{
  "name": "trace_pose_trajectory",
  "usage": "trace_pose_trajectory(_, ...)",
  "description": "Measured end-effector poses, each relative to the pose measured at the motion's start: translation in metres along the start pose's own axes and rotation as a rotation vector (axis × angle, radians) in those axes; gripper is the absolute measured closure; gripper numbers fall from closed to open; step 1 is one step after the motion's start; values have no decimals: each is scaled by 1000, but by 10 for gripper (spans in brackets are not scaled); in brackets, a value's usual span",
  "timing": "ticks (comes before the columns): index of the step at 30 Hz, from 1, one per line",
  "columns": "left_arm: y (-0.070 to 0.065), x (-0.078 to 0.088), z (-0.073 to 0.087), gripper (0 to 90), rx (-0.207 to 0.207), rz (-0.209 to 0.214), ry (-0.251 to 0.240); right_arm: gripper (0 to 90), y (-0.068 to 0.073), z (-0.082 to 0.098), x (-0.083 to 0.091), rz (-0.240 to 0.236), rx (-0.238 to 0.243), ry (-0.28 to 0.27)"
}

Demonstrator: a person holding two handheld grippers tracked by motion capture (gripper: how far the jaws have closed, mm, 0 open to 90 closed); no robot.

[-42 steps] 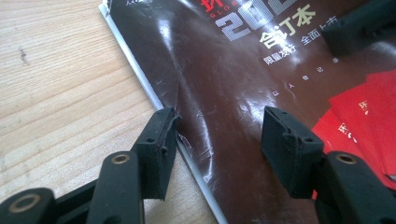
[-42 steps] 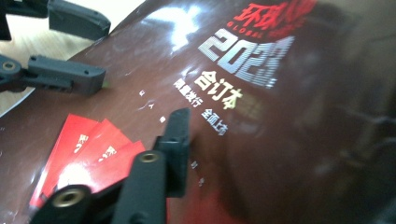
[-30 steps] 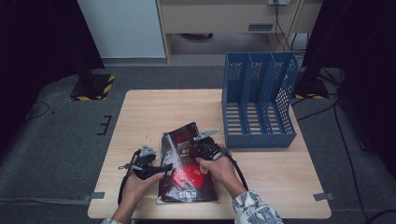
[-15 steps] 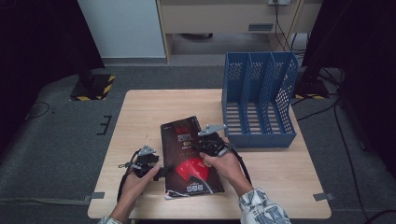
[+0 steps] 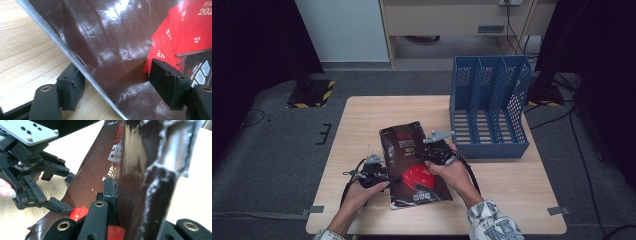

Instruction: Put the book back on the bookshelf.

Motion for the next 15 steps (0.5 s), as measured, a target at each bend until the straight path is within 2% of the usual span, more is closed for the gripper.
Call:
trace_pose_trajectory(5, 2, -1, -1, 339, 13, 15, -7, 860, 2, -3, 2, -3, 7, -10)
trace_pose_trajectory(13, 7, 5, -4, 655, 30, 29, -19, 868, 3, -6, 8, 8, 26, -27)
trace_pose_trajectory(14, 7, 6, -5, 655, 30, 26, -23, 869, 3, -6, 9, 10, 26, -27)
trace_pose_trajectory(15, 8, 6, -6, 725, 32, 25, -22, 869, 3, -6, 10, 10, 31, -35)
Point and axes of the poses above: each handheld gripper's, and its own axes: x roughly backward along the jaws, z roughly out of its underside, y roughly to its left, the point moved 6 cm from there along -x, roughly forward along the jaws, and after that the axes turned 6 degrees about -z, right-handed, at the moved point
